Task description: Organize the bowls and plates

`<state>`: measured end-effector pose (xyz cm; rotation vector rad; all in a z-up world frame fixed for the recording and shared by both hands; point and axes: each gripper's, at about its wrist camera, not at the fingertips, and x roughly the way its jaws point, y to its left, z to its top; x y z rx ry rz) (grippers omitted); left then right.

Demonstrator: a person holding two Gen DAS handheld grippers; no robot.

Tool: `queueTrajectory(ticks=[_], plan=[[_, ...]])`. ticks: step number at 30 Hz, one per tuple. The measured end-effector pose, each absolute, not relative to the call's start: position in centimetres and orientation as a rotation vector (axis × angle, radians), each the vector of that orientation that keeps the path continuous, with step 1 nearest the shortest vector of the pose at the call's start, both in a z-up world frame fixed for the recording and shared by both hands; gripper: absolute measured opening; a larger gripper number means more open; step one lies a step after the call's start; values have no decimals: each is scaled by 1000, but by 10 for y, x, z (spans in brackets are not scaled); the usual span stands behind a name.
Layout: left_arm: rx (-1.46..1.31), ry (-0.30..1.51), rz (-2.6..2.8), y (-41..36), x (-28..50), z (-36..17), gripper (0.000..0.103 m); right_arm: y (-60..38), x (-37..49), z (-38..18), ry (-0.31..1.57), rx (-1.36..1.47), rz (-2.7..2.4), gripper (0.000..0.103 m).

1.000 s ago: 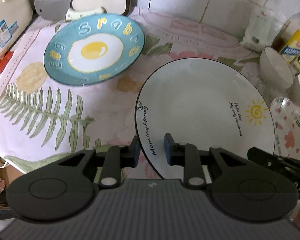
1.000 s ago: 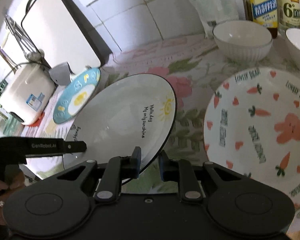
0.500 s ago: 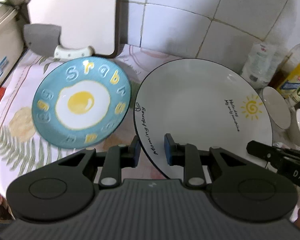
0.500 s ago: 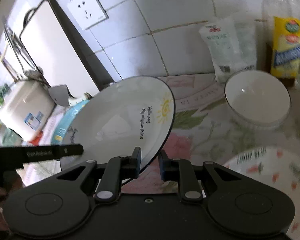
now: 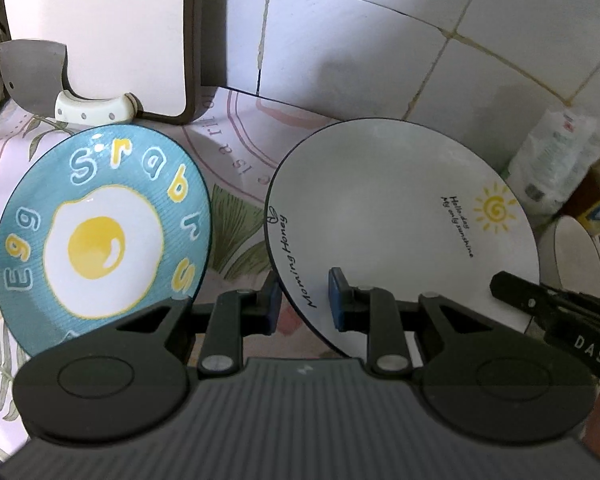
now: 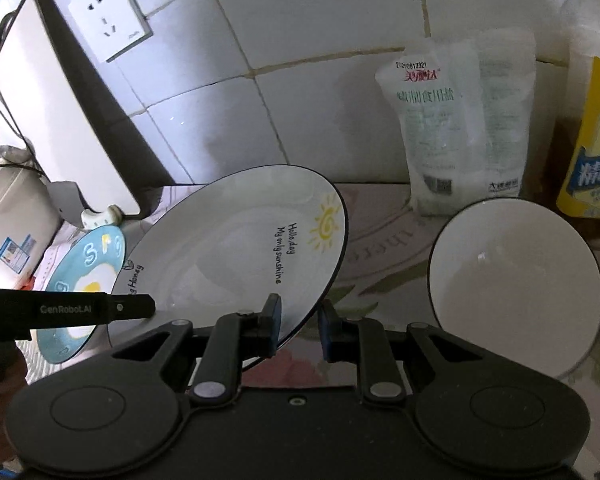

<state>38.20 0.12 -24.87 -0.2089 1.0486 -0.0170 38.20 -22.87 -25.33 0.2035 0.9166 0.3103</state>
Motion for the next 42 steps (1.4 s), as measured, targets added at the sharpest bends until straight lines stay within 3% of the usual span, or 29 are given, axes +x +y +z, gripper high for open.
queueTrajectory(ticks=[13, 17, 23, 27, 35, 42], plan=[[-162, 1125, 14, -6, 391, -265, 22, -225, 395, -276, 1001, 193, 259, 24], [-159, 1130, 4, -4, 385, -255, 24, -220, 385, -270, 1006, 155, 235, 29], [-146, 1160, -26, -2, 366, -231, 38, -227, 367, -242, 1011, 200, 258, 54], [-104, 1191, -61, -5, 350, -213, 41, -235, 348, -219, 1026, 233, 259, 63], [-30, 1228, -141, -15, 320, -183, 56, -254, 301, -176, 989, 259, 252, 68], [46, 1242, -239, -32, 287, -158, 56, -272, 252, -142, 938, 217, 206, 68]])
